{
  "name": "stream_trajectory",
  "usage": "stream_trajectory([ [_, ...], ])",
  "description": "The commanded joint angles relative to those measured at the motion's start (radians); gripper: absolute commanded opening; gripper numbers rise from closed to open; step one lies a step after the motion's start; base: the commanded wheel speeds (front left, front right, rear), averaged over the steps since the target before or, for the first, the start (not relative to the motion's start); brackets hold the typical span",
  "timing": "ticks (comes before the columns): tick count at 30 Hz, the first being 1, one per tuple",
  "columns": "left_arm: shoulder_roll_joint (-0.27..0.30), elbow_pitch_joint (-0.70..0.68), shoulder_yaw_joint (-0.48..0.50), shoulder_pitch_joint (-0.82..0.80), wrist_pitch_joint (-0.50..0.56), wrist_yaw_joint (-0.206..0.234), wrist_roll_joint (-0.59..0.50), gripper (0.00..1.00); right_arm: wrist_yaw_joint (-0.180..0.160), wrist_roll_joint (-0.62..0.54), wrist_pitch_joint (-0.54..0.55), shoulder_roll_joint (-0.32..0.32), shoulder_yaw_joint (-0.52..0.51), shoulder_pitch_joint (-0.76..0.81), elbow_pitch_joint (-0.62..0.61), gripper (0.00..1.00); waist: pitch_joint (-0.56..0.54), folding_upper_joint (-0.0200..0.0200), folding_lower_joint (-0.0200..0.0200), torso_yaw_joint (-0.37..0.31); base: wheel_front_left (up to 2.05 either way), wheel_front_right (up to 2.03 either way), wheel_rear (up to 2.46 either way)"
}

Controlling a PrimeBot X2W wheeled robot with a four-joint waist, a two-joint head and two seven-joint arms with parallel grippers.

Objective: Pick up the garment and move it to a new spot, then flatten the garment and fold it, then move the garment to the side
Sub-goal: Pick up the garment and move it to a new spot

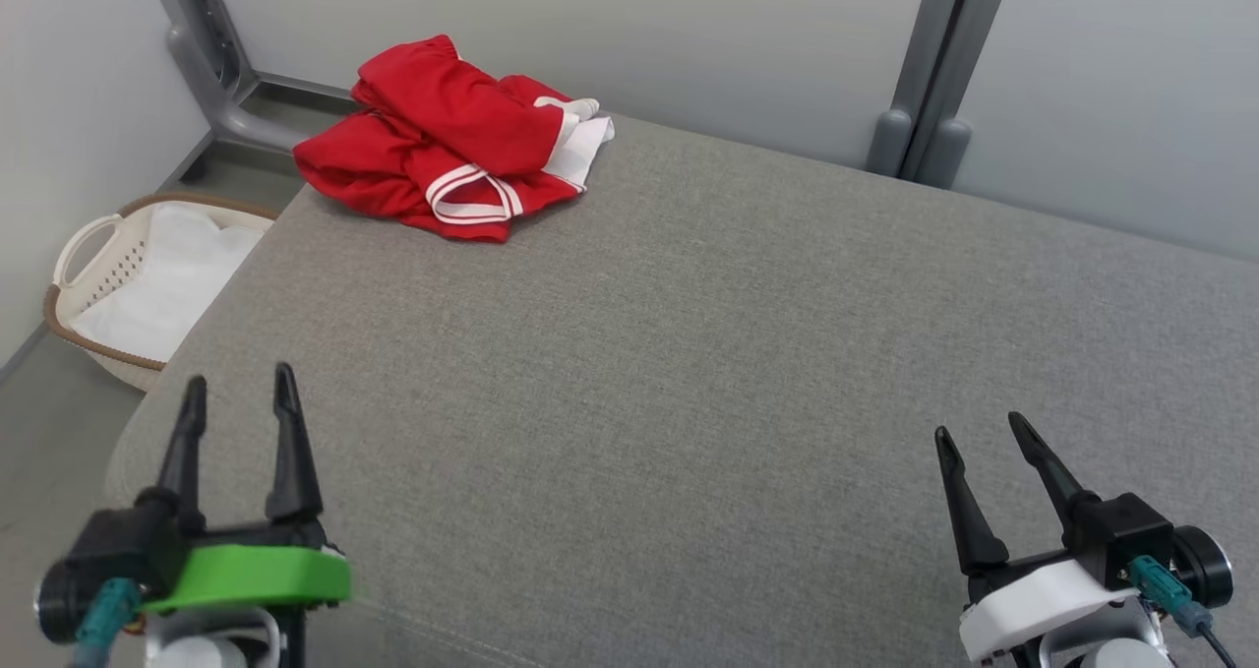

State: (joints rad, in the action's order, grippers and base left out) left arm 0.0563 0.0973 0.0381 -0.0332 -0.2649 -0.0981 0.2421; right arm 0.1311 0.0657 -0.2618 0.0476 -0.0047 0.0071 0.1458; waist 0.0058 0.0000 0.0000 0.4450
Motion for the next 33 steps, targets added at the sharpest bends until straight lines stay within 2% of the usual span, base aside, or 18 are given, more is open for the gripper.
stream_trajectory([
  [1,0.030,-0.016,0.019,-0.048,0.001,-0.009,-0.005,1.00,-0.001,-0.015,-0.005,0.005,-0.003,-0.024,-0.008,1.00,0.041,0.0000,0.0000,-0.022,0.00,0.00,0.00],
  [3,0.067,-0.034,0.037,-0.117,0.001,-0.016,-0.004,1.00,-0.001,-0.029,-0.005,0.005,-0.002,-0.038,-0.013,1.00,0.071,0.0000,0.0000,-0.039,0.00,0.00,0.00],
  [7,0.178,-0.022,0.052,-0.293,0.011,-0.024,-0.012,1.00,-0.001,-0.076,-0.005,0.005,0.005,-0.080,-0.028,1.00,0.148,0.0000,0.0000,-0.083,0.00,0.00,0.00],
  [8,0.215,-0.002,0.057,-0.351,0.017,-0.025,-0.015,1.00,-0.001,-0.093,-0.005,0.005,0.008,-0.094,-0.035,1.00,0.172,0.0000,0.0000,-0.098,0.00,0.00,0.00],
  [11,0.279,0.052,0.056,-0.493,0.036,-0.030,0.010,1.00,-0.001,-0.126,-0.005,0.006,0.017,-0.129,-0.048,1.00,0.236,0.0000,0.0000,-0.136,0.00,0.00,0.00],
  [15,0.372,0.182,0.013,-0.691,0.078,-0.032,0.005,1.00,-0.001,-0.158,-0.005,0.005,0.035,-0.181,-0.073,1.00,0.321,0.0000,0.0000,-0.187,0.00,0.00,0.00],
  [20,0.413,0.371,-0.028,-0.875,0.101,-0.033,0.037,1.00,-0.001,-0.203,-0.005,0.005,0.079,-0.226,-0.114,1.00,0.415,0.0000,0.0000,-0.255,0.00,0.00,0.00],
  [26,0.459,0.561,-0.135,-0.997,0.168,-0.033,0.107,1.00,-0.001,-0.242,-0.005,0.005,0.123,-0.267,-0.164,1.00,0.510,0.0000,0.0000,-0.324,0.00,0.00,0.00],
  [33,0.485,0.673,-0.278,-1.095,0.253,-0.033,0.189,1.00,-0.001,-0.269,-0.005,0.004,0.146,-0.269,-0.208,1.00,0.592,0.0000,0.0000,-0.359,0.00,0.00,0.00],
])
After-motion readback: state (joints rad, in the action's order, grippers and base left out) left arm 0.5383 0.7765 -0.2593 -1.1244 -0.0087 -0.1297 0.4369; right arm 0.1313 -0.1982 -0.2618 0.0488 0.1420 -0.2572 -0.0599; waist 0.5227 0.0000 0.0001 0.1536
